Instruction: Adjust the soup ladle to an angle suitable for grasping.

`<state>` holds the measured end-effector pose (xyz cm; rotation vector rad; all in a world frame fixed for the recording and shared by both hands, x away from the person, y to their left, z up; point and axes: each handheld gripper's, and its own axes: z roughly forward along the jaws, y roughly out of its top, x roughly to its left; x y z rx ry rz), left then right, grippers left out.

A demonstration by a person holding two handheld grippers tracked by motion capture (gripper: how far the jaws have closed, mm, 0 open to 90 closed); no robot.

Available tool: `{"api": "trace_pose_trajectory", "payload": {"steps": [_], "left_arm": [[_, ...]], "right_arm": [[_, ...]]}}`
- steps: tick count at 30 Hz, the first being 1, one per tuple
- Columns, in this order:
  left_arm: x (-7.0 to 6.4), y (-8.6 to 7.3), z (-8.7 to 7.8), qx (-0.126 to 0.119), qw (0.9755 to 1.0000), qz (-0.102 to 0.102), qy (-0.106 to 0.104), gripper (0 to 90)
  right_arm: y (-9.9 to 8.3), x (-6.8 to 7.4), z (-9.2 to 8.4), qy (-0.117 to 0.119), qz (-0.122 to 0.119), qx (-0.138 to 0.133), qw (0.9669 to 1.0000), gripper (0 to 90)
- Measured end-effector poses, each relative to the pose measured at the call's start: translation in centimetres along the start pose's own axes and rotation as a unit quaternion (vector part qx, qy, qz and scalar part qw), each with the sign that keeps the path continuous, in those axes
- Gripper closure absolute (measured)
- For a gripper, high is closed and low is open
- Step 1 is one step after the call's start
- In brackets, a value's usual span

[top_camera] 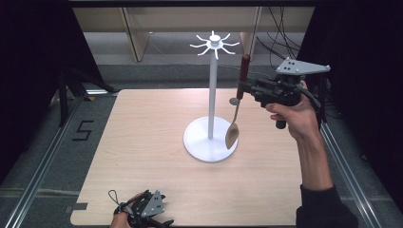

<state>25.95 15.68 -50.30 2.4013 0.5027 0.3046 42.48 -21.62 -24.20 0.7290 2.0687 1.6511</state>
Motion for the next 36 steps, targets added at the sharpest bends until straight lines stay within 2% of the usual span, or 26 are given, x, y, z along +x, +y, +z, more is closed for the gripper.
{"api": "trace_pose_trajectory", "payload": {"steps": [7, 12, 14, 15, 17, 19, 21, 22, 24, 26, 28, 32, 33, 34, 35, 36], "left_arm": [[0.1, 0.0, 0.0, -0.001, 1.0000, 0.001, -0.001, 19.8], [0.0, 0.0, 0.0, -0.002, 1.0000, 0.000, 0.000, 19.8], [0.0, 0.0, 0.0, 0.000, 1.0000, 0.001, -0.001, 19.8], [0.0, 0.0, 0.0, 0.000, 1.0000, 0.001, -0.001, 19.8], [0.0, 0.0, 0.0, 0.000, 1.0000, 0.000, 0.000, 19.8], [0.0, 0.0, 0.0, 0.000, 1.0000, 0.001, -0.001, 19.8], [0.0, 0.0, 0.0, 0.001, 1.0000, 0.001, -0.001, 19.8], [0.0, 0.0, 0.0, -0.001, 1.0000, 0.000, -0.001, 19.8], [0.0, 0.0, 0.0, 0.000, 1.0000, 0.001, -0.001, 19.8], [0.0, 0.0, 0.0, 0.000, 1.0000, 0.001, -0.001, 19.8], [0.0, 0.0, 0.0, 0.000, 1.0000, 0.001, -0.001, 19.8], [0.0, 0.0, 0.0, 0.000, 1.0000, 0.001, 0.000, 19.8], [0.0, 0.0, 0.0, 0.000, 1.0000, 0.001, -0.001, 19.8], [0.0, 0.0, 0.0, -0.001, 1.0000, 0.001, -0.001, 19.8], [0.0, 0.0, 0.0, 0.000, 1.0000, 0.002, -0.001, 19.8], [0.0, 0.0, 0.0, 0.000, 1.0000, 0.001, -0.001, 19.8]], "right_arm": [[1.0, -0.1, 0.5, -0.012, 0.000, 0.000, 0.9999, 74.0], [1.6, -0.1, 0.9, -0.019, -0.012, 0.005, 0.9997, 74.0], [1.7, 0.2, 1.0, -0.019, -0.002, 0.009, 0.9998, 74.0], [1.7, 0.1, 1.1, -0.021, -0.014, 0.009, 0.9996, 74.0], [1.8, 0.3, 1.2, -0.018, -0.006, 0.011, 0.9998, 74.0], [1.9, 0.4, 1.3, -0.018, -0.017, 0.009, 0.9997, 73.9], [1.9, 0.6, 1.4, -0.018, -0.009, 0.013, 0.9997, 74.0], [2.0, 0.5, 1.6, -0.024, -0.019, 0.013, 0.9994, 73.9], [2.1, 0.7, 1.7, -0.029, -0.011, 0.017, 0.9994, 73.9], [2.1, 0.6, 1.8, -0.029, -0.019, 0.018, 0.9992, 73.9], [2.2, 0.7, 2.0, -0.026, -0.012, 0.020, 0.9994, 74.0], [2.3, 0.8, 2.3, -0.031, -0.018, 0.025, 0.9990, 73.9], [2.3, 0.9, 2.4, -0.030, -0.007, 0.028, 0.9991, 73.9], [2.3, 0.8, 2.5, -0.032, -0.016, 0.028, 0.9990, 73.9], [2.3, 0.8, 2.6, -0.031, -0.016, 0.029, 0.9990, 73.9], [2.3, 0.9, 2.7, -0.031, -0.007, 0.033, 0.9989, 73.9]]}}
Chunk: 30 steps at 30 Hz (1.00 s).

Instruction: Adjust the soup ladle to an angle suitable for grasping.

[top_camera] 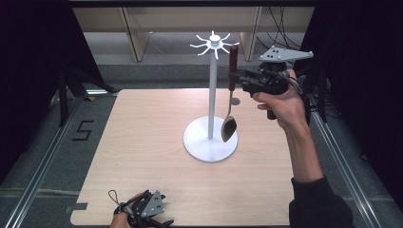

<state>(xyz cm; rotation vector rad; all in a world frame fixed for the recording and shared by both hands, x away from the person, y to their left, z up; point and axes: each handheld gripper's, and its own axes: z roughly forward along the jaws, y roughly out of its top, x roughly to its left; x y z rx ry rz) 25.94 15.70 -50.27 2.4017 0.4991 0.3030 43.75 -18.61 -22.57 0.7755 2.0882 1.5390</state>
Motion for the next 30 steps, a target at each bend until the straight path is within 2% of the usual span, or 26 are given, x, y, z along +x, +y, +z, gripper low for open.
{"api": "trace_pose_trajectory", "payload": {"steps": [4, 8, 10, 12, 19, 23, 24, 26, 27, 28, 30], "left_arm": [[0.0, 0.0, 0.0, 0.000, 1.0000, 0.001, 0.000, 19.8], [0.0, 0.0, 0.0, -0.001, 1.0000, 0.000, 0.000, 19.8], [0.0, 0.0, 0.0, 0.000, 1.0000, 0.001, 0.000, 19.8], [0.0, 0.0, 0.0, -0.001, 1.0000, 0.000, 0.000, 19.8], [-0.1, 0.0, 0.0, -0.005, 1.0000, -0.004, -0.003, 19.8], [0.0, 0.0, 0.0, 0.000, 1.0000, 0.000, 0.000, 19.8], [-0.1, 0.0, 0.0, -0.004, 1.0000, -0.004, -0.003, 19.8], [0.0, 0.0, 0.0, 0.000, 1.0000, 0.001, 0.000, 19.8], [0.0, 0.0, 0.0, -0.001, 1.0000, 0.000, 0.000, 19.8], [0.0, 0.0, 0.0, -0.001, 1.0000, 0.000, 0.000, 19.8], [0.0, 0.0, 0.0, -0.001, 1.0000, 0.000, -0.001, 19.8]], "right_arm": [[0.1, 0.0, 0.3, -0.003, -0.010, -0.003, 0.9999, 73.8], [0.2, 0.0, 0.5, -0.004, -0.006, -0.003, 1.0000, 73.8], [0.2, 0.2, 0.6, -0.003, 0.003, 0.000, 1.0000, 73.7], [0.3, 0.1, 0.6, -0.005, -0.006, -0.003, 1.0000, 73.6], [0.5, 0.3, 0.9, -0.011, -0.011, 0.002, 0.9999, 73.7], [0.5, 0.3, 1.2, -0.010, -0.007, 0.004, 0.9999, 73.6], [0.4, 0.4, 1.2, -0.008, -0.001, 0.001, 1.0000, 73.5], [0.4, 0.3, 1.2, -0.010, -0.005, -0.002, 0.9999, 73.0], [0.5, 0.3, 1.1, -0.004, 0.009, -0.013, 0.9999, 70.2], [0.6, 0.2, 1.0, -0.006, -0.001, -0.021, 0.9998, 69.0], [0.6, 0.4, 0.7, -0.014, -0.018, -0.017, 0.9996, 66.9]]}}
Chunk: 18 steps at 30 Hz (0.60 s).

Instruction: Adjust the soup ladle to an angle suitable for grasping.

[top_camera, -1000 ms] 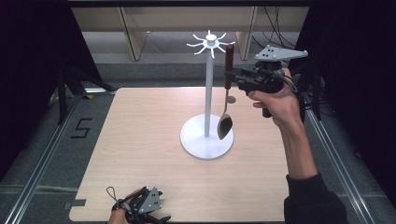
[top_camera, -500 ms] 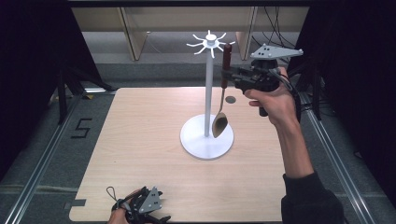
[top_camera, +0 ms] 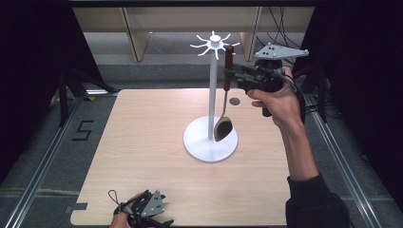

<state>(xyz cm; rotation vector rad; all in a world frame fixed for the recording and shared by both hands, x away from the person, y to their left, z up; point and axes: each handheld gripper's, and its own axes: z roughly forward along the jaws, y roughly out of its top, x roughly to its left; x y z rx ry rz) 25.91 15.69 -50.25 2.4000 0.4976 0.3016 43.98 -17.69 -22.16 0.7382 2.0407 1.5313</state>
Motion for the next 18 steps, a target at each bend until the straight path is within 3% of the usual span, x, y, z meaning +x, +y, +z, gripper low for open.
{"api": "trace_pose_trajectory", "payload": {"steps": [8, 10, 18], "left_arm": [[0.0, 0.0, 0.0, 0.001, 1.0000, -0.001, 0.001, 19.8], [0.0, 0.0, 0.0, 0.000, 1.0000, -0.001, 0.001, 19.8], [0.0, 0.0, 0.1, 0.003, 1.0000, -0.001, 0.003, 19.8]], "right_arm": [[-0.6, 0.3, -0.8, 0.002, 0.002, 0.010, 0.9999, 50.1], [-0.9, 0.4, -1.1, -0.001, -0.009, 0.004, 1.0000, 45.1], [-2.7, 1.0, -2.0, -0.014, -0.028, 0.028, 0.9991, 30.9]]}}
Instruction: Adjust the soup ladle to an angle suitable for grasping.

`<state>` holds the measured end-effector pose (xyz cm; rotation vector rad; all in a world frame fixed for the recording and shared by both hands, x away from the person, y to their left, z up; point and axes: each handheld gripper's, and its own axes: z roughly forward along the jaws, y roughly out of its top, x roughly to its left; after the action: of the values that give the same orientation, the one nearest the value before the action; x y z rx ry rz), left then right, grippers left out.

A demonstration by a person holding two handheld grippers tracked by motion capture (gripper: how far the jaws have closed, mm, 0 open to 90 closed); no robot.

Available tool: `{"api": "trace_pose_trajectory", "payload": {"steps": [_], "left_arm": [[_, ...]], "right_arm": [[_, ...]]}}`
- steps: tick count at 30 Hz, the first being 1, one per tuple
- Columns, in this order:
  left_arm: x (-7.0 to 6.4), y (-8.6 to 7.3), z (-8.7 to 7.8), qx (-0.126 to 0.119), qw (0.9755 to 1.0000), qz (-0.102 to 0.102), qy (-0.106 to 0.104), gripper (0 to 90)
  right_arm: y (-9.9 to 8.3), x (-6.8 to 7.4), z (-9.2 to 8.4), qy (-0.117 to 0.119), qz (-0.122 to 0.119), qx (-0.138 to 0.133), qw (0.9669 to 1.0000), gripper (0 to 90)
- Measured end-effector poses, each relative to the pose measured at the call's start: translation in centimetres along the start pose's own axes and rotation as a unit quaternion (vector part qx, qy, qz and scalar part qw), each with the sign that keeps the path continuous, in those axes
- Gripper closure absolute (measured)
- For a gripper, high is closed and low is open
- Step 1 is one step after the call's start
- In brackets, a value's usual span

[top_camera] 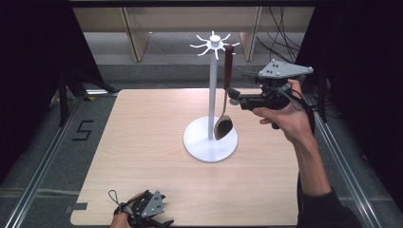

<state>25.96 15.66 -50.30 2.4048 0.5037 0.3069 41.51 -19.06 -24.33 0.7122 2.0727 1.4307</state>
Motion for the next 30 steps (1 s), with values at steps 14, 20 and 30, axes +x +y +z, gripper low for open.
{"api": "trace_pose_trajectory", "payload": {"steps": [14, 20, 30], "left_arm": [[0.0, 0.0, -0.1, 0.003, 1.0000, 0.001, -0.001, 19.8], [0.0, 0.0, -0.1, 0.003, 1.0000, 0.000, 0.000, 19.8], [0.0, 0.0, 0.0, 0.004, 1.0000, 0.001, 0.000, 19.8]], "right_arm": [[-2.8, -0.2, -0.8, 0.012, 0.027, -0.009, 0.9995, 22.0], [-4.0, 0.1, -1.0, 0.032, 0.039, -0.022, 0.9985, 20.7], [-6.4, -0.1, -1.6, 0.036, 0.059, -0.026, 0.9973, 15.3]]}}
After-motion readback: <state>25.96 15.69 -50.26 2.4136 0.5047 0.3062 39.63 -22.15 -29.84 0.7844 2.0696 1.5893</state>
